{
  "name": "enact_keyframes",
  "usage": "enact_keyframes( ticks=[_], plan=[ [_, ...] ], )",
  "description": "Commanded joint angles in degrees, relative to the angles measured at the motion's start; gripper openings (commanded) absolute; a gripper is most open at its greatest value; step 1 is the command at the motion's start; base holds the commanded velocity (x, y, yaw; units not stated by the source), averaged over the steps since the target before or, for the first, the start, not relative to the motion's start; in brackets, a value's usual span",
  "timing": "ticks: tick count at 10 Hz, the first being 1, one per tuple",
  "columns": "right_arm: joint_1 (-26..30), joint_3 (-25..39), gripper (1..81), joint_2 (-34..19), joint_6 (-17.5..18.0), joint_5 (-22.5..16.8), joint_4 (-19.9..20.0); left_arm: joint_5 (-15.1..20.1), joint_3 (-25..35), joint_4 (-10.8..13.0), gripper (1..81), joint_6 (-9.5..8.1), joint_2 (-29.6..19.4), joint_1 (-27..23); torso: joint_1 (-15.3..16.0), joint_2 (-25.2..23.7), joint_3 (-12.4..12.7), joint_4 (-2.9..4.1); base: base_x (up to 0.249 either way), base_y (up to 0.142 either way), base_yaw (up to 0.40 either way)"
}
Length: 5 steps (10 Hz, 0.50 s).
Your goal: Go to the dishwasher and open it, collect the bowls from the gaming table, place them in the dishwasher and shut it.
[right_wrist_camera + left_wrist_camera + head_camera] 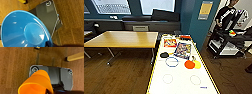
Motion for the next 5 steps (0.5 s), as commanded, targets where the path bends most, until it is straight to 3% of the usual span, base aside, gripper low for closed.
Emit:
enact_keyframes(
  ticks=[1,3,4,5],
  plan=[
    [0.3,0.1,1.0,-1.4,0.0,-2.9,-1.0,2.3,0.4,-2.1,1.0,0.06,-0.6,-0.3,0.0,0.0,0.0,0.0,0.0,0.0,0.0],
    [0.0,-0.9,1.0,-0.9,-0.1,-3.7,-1.0,3.1,-2.9,-3.9,1.0,2.43,1.4,1.7,0.0,0.0,0.0,0.0,0.0,0.0,0.0],
    [-0.2,-2.1,1.0,-0.1,-0.2,-4.5,-1.0,3.1,-4.3,-6.1,1.0,4.86,2.3,3.0,0.0,0.0,0.0,0.0,0.0,0.0,0.0],
    [-0.2,-3.2,1.0,0.6,-0.2,-4.6,-1.0,3.1,-6.2,-9.8,1.0,9.51,3.3,3.5,0.0,0.0,0.0,0.0,0.0,0.0,0.0]
  ],
)
